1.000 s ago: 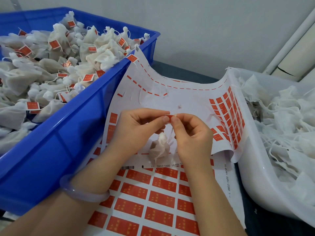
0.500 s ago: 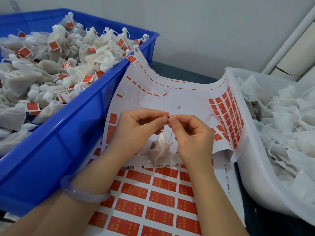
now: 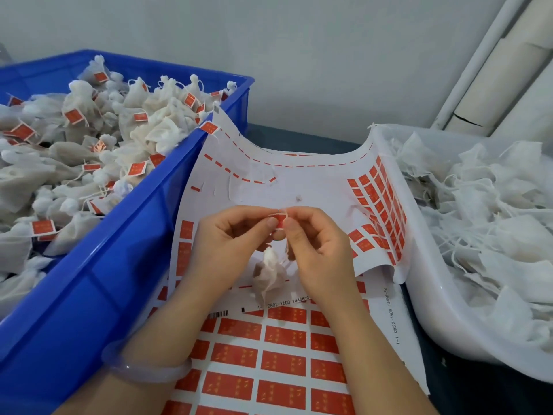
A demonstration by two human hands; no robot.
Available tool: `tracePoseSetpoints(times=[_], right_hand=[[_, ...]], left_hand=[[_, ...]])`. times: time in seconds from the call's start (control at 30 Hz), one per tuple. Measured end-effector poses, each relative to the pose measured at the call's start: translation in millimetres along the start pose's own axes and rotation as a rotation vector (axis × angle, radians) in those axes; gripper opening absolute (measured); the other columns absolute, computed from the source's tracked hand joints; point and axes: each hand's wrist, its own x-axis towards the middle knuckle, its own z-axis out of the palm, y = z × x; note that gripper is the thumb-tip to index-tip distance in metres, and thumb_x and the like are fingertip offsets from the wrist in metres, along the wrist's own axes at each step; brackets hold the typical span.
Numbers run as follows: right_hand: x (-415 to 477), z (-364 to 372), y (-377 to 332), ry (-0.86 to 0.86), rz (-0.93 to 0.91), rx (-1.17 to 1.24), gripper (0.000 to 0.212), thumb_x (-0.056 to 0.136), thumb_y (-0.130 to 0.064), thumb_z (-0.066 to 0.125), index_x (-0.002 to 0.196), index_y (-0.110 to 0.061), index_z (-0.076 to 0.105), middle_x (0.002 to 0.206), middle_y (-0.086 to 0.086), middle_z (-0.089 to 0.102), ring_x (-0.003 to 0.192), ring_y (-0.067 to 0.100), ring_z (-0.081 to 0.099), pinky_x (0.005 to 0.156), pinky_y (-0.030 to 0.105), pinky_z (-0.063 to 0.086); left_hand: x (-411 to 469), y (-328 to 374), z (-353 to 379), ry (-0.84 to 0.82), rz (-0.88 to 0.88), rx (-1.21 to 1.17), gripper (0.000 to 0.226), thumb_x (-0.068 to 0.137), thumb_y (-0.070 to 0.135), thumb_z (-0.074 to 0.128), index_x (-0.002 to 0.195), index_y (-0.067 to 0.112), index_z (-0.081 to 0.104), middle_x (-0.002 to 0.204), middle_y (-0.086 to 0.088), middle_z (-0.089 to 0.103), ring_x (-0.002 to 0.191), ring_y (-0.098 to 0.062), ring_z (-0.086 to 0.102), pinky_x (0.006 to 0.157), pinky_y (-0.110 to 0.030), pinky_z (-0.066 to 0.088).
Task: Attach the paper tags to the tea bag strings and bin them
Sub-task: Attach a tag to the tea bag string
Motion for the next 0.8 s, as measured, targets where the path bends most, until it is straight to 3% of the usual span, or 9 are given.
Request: tracePoseSetpoints(times=[0.1,0.17,0.2,0.3,0.33,0.4,0.5,0.63,0.8], right_hand=[[-1,0,-1,-0.009,-0.011,-0.036,0.020,0.091,-0.014,0.055,0.083,-0.032,0.057,0.071,-0.024,0.062,0.071,0.000,0.062,0.060,0.007,0.047],[1,-5,-4,-0.024,0.056,-0.044,0.008,0.090,-0.026,0.057,0.090,-0.034,0.056,0.075,-0.023,0.064,0.073,0.000,0.062,0.061,0.008,0.048],[2,-11,-5,-0.082,0.085,-0.094,0.016,0.085,-0.040,0.059,0.100,-0.036,0.053,0.083,-0.023,0.063,0.076,-0.003,0.061,0.062,0.009,0.048],[4,-27,-11,-0.396,0.174,-0.381,0.072,0.059,-0.076,0.061,0.121,-0.053,0.032,0.101,-0.032,0.054,0.075,-0.016,0.050,0.058,0.010,0.044],[1,-27,-12,-0.482,0.184,-0.470,0.072,0.053,-0.075,0.062,0.117,-0.058,0.031,0.100,-0.037,0.050,0.076,-0.018,0.048,0.056,0.010,0.042],[-6,-18,-9,-0.539,0.154,-0.595,0.045,0.061,-0.066,0.065,0.096,-0.054,0.039,0.091,-0.035,0.048,0.076,-0.013,0.050,0.058,0.009,0.039],[-10,-3,-7,-0.370,0.076,-0.587,0.021,0.084,-0.042,0.062,0.075,-0.041,0.043,0.078,-0.023,0.047,0.070,-0.008,0.050,0.057,0.008,0.037],[4,0,-29,-0.010,0.015,-0.289,0.011,0.087,-0.026,0.062,0.089,-0.033,0.053,0.079,-0.014,0.058,0.069,-0.007,0.056,0.057,0.009,0.044],[49,40,-83,0.060,-0.166,-0.023,0.013,0.089,-0.014,0.061,0.096,-0.022,0.052,0.086,-0.011,0.059,0.072,0.008,0.065,0.056,0.021,0.055]], left_hand=[[-1,0,2,-0.041,0.002,0.028,0.022,0.067,0.039,0.063,0.085,0.028,0.070,0.077,0.009,0.072,0.071,-0.009,0.068,0.065,-0.018,0.054],[-1,-3,2,-0.023,-0.010,0.035,0.017,0.071,0.034,0.065,0.086,0.028,0.070,0.077,0.009,0.072,0.071,-0.009,0.068,0.065,-0.018,0.054],[1,-5,2,0.008,-0.022,0.027,0.012,0.075,0.027,0.066,0.087,0.027,0.070,0.078,0.009,0.072,0.071,-0.009,0.068,0.063,-0.017,0.054],[5,-11,-5,0.123,-0.098,0.005,0.011,0.083,0.017,0.064,0.090,0.024,0.070,0.078,0.011,0.071,0.068,-0.005,0.066,0.058,-0.011,0.050],[6,-12,-6,0.130,-0.133,-0.004,0.011,0.084,0.017,0.064,0.089,0.024,0.070,0.077,0.012,0.071,0.067,-0.003,0.066,0.057,-0.010,0.049],[6,-15,-5,0.093,-0.191,0.009,0.010,0.086,0.019,0.063,0.088,0.027,0.068,0.077,0.015,0.071,0.070,-0.001,0.066,0.058,-0.011,0.050],[6,-17,-3,0.111,-0.217,0.020,0.012,0.092,0.030,0.053,0.091,0.032,0.064,0.080,0.015,0.070,0.072,-0.003,0.065,0.059,-0.015,0.052],[9,-20,-7,0.193,-0.286,0.012,0.017,0.096,0.031,0.046,0.101,0.028,0.062,0.088,0.008,0.068,0.077,-0.009,0.066,0.067,-0.022,0.053],[3,-19,-2,-0.015,-0.292,0.200,0.009,0.091,0.026,0.057,0.094,0.026,0.065,0.089,0.010,0.069,0.087,-0.008,0.065,0.078,-0.027,0.053]])
